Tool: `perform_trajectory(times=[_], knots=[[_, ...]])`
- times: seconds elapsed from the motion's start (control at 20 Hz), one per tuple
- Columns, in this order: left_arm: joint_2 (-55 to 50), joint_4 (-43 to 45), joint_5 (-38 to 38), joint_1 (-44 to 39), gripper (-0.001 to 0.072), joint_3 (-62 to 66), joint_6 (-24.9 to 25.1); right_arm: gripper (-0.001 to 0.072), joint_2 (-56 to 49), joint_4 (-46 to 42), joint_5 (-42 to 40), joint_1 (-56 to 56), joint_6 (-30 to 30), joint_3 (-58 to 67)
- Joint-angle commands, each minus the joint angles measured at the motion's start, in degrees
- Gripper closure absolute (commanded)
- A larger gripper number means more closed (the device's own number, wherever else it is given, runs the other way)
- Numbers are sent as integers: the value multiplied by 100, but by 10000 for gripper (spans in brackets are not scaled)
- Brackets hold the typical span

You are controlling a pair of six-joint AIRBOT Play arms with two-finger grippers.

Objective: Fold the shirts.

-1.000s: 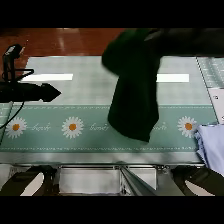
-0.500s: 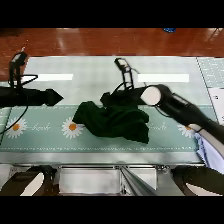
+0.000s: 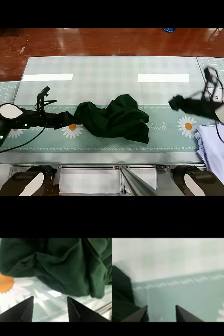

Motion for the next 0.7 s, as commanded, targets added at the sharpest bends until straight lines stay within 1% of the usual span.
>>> perform_trajectory(times=[0.0, 0.15, 0.25, 0.35, 0.45, 0.65], knots=[[-494, -393, 435, 181, 199, -103, 284, 301, 946, 256, 470, -586, 118, -973], [-1169, -289, 522, 186, 199, 66, 476, 301, 1147, 732, 651, -575, -87, -1143], [-1690, -258, 455, 186, 200, 326, 481, 301, 1147, 800, 647, -575, -131, -1145], [-2081, -234, 306, 199, 200, 704, 748, 301, 1147, 787, 660, -575, -136, -1145], [-2299, -164, 164, 302, 200, 1145, 761, 301, 1147, 787, 680, -575, -133, -1147], [-2347, -63, -262, 603, 200, 1773, 863, 301, 1147, 787, 682, -575, -131, -1145]])
